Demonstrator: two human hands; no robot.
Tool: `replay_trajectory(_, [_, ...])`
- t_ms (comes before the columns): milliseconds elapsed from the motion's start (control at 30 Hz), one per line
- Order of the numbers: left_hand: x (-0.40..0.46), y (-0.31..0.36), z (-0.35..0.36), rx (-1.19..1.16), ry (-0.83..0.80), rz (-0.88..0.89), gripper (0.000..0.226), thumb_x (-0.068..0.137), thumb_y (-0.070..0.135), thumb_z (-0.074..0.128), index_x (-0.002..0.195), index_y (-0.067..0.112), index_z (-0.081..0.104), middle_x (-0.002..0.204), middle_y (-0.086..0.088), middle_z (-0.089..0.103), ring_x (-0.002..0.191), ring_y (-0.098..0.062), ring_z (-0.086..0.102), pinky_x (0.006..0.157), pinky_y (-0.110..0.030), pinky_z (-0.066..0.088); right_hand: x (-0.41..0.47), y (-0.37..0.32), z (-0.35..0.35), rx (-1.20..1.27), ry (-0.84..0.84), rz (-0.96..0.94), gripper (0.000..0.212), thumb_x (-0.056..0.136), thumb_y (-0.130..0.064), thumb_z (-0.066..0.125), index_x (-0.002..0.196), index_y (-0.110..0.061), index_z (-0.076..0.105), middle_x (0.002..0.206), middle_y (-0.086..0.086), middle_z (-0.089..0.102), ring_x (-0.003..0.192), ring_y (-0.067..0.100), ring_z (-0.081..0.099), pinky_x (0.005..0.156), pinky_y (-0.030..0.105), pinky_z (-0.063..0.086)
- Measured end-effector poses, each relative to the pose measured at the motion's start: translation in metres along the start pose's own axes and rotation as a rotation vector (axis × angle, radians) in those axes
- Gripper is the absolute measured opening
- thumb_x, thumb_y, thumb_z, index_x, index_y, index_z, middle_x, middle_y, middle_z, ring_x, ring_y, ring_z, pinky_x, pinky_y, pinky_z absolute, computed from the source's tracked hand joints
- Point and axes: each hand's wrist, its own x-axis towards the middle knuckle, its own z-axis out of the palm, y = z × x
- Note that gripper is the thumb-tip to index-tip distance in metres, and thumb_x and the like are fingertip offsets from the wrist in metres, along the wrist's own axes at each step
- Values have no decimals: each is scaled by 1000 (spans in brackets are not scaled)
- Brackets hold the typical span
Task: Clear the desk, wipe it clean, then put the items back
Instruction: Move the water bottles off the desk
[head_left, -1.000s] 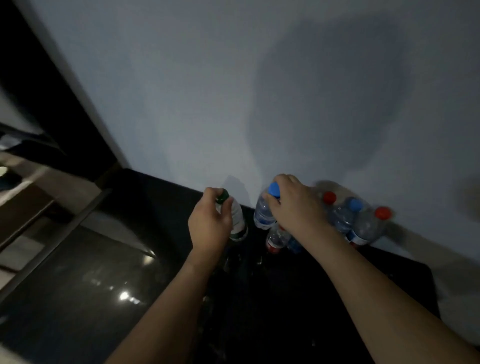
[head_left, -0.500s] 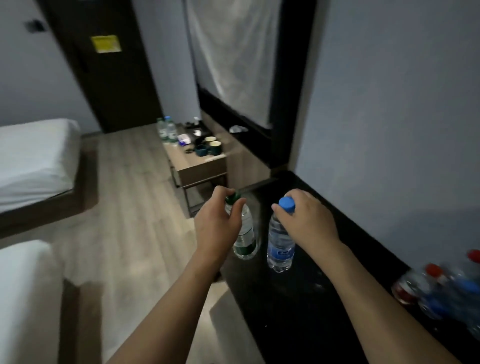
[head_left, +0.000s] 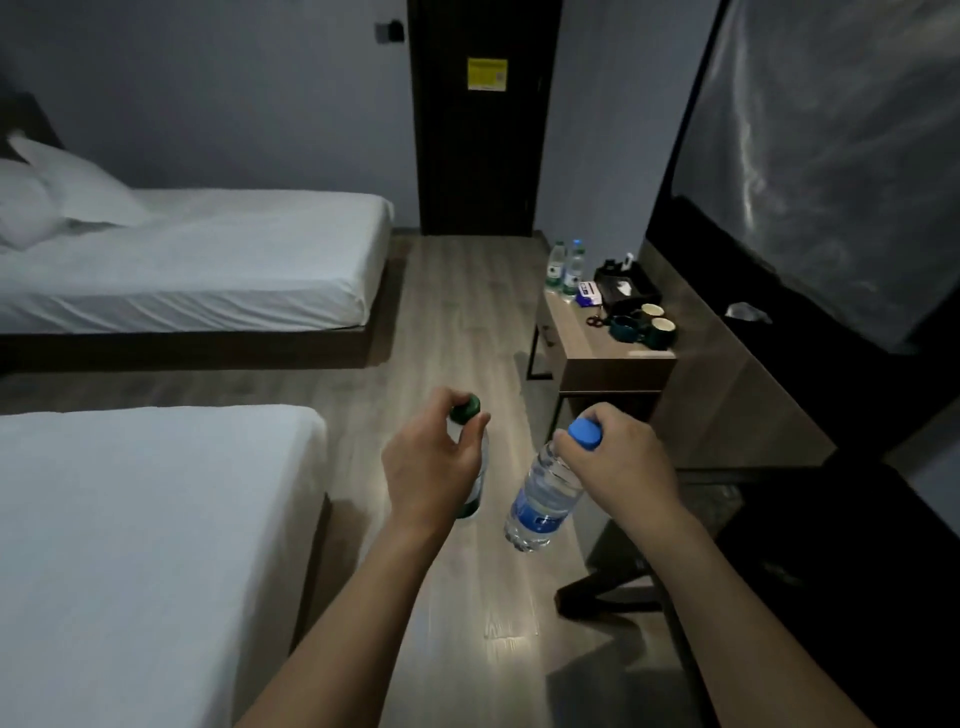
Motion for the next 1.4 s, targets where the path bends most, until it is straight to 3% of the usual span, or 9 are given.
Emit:
replay_trajectory(67, [24,-21,-5,1,14,-26,19,85,31,72,100,27,62,90,18,63,78,-3,60,68,-26,55,26,-14,16,16,-13,2,22,87,-46,62,96,-26,55,85,-8,59,78,9,57,72,35,56])
replay_trajectory(167, [64,-47,-5,11,41,-68,19,84,31,73,98,27,62,90,18,64,76,0,58,64,-8,41,69,-27,38,34,-14,5,23,86,-45,63,94,-25,55,83,-8,59,77,10,58,72,35,56])
replay_trajectory(233, [90,-64,4,23,49,-92,20,84,31,73,99,28,61,91,17,64,77,1,56,64,-5,36,101,-30,53,42,-23,-3,22,86,-44,63,91,-24,55,82,-7,59,77,11,59,71,35,56])
replay_trajectory(367, [146,-94,37,6,45,-126,27,85,32,72,109,29,61,94,15,65,80,-1,58,65,-11,42,170,-21,80,38,-86,-2,22,85,-43,64,90,-23,56,83,-6,59,78,11,59,73,39,57])
replay_trajectory(533, [238,-114,89,30,1,-99,30,86,33,71,113,30,60,96,15,66,82,-7,63,71,-33,55,269,-9,92,58,-118,36,21,85,-42,66,89,-25,54,83,-6,60,76,10,59,71,35,57])
replay_trajectory(767, [370,-130,163,-16,-51,-48,30,88,30,70,116,27,60,101,13,65,93,-6,62,81,-33,54,415,-11,97,54,-55,28,18,83,-40,66,88,-26,55,82,-11,58,74,6,55,59,23,43])
replay_trajectory(933, [457,-164,233,-24,-120,-26,26,89,28,69,113,25,61,99,12,65,92,-5,61,83,-34,54,514,5,122,95,-91,87,17,81,-40,67,85,-28,56,83,-11,59,77,7,56,65,27,50])
replay_trajectory(1200, [615,-207,351,-8,-395,100,21,87,29,70,105,27,60,94,14,64,90,-5,59,81,-33,53,678,29,143,77,-73,274,15,80,-37,67,86,-28,56,85,-10,59,78,6,56,66,27,51])
replay_trajectory(1400, [715,-212,465,9,-544,153,22,85,25,72,105,21,64,95,8,67,90,-13,60,79,-30,49,784,80,140,97,-1,404,17,76,-39,65,79,-29,51,80,-11,59,74,6,55,58,26,42])
